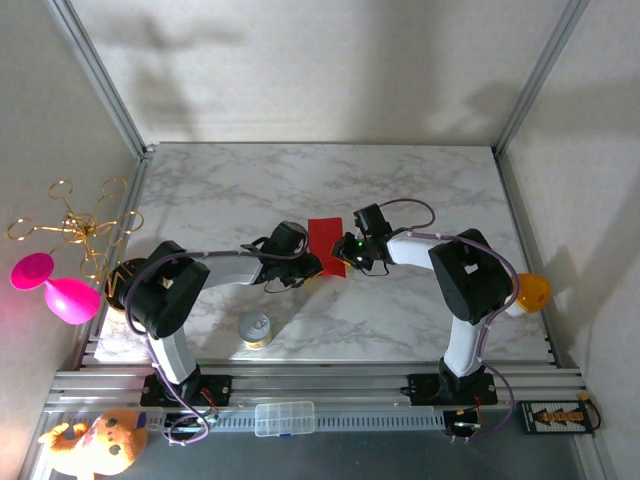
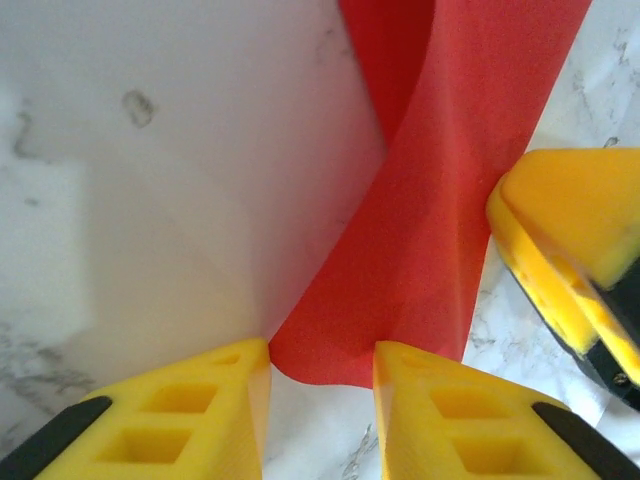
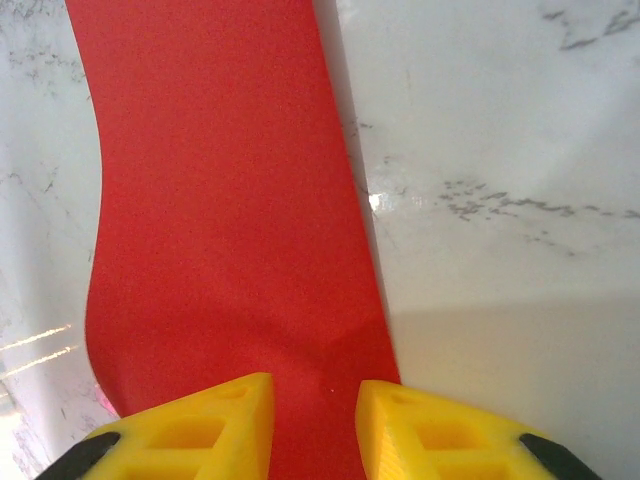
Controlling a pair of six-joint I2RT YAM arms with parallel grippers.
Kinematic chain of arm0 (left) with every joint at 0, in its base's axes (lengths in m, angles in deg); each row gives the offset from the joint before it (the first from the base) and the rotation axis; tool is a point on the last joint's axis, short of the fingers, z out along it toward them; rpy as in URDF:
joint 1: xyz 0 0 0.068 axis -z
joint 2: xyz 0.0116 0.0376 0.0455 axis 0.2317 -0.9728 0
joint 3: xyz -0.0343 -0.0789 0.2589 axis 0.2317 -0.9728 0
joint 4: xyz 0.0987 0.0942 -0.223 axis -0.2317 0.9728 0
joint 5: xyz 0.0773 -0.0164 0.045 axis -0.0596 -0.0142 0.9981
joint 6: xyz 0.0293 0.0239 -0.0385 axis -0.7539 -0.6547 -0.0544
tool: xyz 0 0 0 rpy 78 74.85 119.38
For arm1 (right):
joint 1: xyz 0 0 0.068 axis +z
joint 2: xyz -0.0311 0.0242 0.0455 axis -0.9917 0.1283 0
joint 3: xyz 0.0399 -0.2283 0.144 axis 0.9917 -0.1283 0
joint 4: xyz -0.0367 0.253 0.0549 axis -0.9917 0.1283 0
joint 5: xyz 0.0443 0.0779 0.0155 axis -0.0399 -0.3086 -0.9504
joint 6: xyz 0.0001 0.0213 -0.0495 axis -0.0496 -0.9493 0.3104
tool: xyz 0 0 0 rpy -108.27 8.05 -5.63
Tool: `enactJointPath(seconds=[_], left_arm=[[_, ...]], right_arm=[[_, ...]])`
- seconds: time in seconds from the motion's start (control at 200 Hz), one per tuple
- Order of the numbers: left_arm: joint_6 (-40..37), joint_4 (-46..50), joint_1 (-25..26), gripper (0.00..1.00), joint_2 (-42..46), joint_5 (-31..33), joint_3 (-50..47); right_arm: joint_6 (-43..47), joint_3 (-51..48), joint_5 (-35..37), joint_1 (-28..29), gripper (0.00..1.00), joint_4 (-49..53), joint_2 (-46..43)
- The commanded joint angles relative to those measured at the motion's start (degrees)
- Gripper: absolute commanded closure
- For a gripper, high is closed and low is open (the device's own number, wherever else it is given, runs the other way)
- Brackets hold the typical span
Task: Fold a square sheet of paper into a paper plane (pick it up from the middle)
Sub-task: Third fold the triangle at the center of the table.
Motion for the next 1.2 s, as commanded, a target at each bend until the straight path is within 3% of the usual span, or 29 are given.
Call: enactJointPath(seconds=[0.0,0.401,0.776,1.011,1.197], left_arm=[[-2.24,1.80,0.03,0.67,-0.28,1.74,1.93],[-4.64,-3.25,-3.51,0.61,-1.39,-3.23,3.71],[-0.40,-13.44,-5.99,0.51,-0.54,-8.55,-0.56],[1.09,-15.65,-6.55,0.52,-1.47,-9.18,-1.56],[1.92,-14.95,-6.74,0.61,-2.58,-9.08,-1.73]], right_arm=[[-0.20,-3.09,2.22,0.22,0.69,5.78,4.12],[0.48,-3.01,2.05,0.17,0.69,5.61,3.68],[0.59,-3.18,1.98,0.13,0.69,5.26,3.54],[0.77,-3.05,1.95,0.15,0.69,5.27,3.50],[1.02,-3.27,1.87,0.13,0.69,4.67,3.25]])
